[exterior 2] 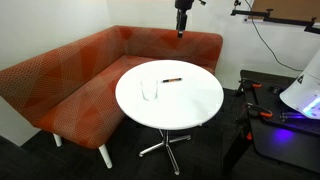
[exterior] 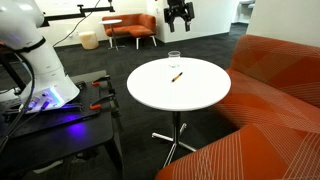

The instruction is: Put the pen in the cup

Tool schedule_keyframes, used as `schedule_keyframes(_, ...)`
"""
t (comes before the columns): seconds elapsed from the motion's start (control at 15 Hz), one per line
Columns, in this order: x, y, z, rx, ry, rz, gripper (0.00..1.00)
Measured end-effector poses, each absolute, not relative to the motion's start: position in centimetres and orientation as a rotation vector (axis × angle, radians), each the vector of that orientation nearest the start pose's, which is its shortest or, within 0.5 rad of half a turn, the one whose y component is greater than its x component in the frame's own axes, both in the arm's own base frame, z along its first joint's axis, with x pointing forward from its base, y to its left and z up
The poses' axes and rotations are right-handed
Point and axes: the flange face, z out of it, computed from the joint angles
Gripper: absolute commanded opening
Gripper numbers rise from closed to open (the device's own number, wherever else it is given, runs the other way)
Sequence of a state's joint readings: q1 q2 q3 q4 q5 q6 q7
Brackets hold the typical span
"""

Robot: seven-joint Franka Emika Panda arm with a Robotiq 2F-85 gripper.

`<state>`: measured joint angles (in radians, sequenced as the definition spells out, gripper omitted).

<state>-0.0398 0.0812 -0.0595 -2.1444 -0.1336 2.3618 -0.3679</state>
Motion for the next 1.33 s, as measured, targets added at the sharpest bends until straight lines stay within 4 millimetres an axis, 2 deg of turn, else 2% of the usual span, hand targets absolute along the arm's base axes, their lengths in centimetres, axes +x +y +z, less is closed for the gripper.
schedule_keyframes(0.2,56.3,-5.5,36.4,-3.216,-0.605,-0.189,1.0)
schedule_keyframes(0.67,57.4,-4.4,30.2,-3.167,-0.766,-0.224,1.0)
schedule_keyframes(0.93,57.9,-4.0,27.1,-3.146,-0.784,-0.252,1.0)
schedule_keyframes(1.33,58.5,-3.2,22.8,-3.096,-0.712,-0.232,1.0)
